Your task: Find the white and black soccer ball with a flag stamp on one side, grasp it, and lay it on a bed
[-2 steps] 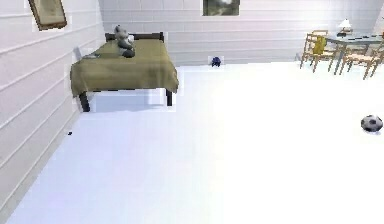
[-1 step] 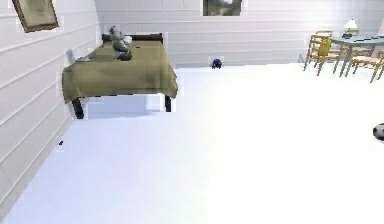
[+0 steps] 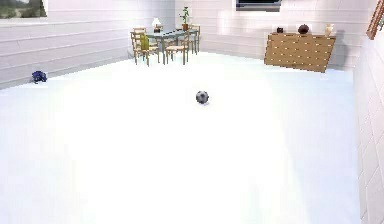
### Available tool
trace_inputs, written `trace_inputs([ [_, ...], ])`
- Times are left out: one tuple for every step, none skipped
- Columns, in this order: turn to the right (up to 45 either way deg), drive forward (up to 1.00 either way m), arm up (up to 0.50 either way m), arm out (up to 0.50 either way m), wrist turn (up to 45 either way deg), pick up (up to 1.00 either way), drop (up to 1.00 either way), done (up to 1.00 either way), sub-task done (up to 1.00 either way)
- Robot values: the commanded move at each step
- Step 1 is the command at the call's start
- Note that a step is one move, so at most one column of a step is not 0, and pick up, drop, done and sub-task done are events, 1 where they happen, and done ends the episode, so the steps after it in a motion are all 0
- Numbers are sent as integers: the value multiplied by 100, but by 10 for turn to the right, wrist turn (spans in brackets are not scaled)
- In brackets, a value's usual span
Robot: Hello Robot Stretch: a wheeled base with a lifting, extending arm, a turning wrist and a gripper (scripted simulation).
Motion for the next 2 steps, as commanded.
trace_inputs([
  [120, 0, 0, 0, 0, 0, 0, 0, 0],
  [0, 100, 0, 0, 0, 0, 0, 0, 0],
])
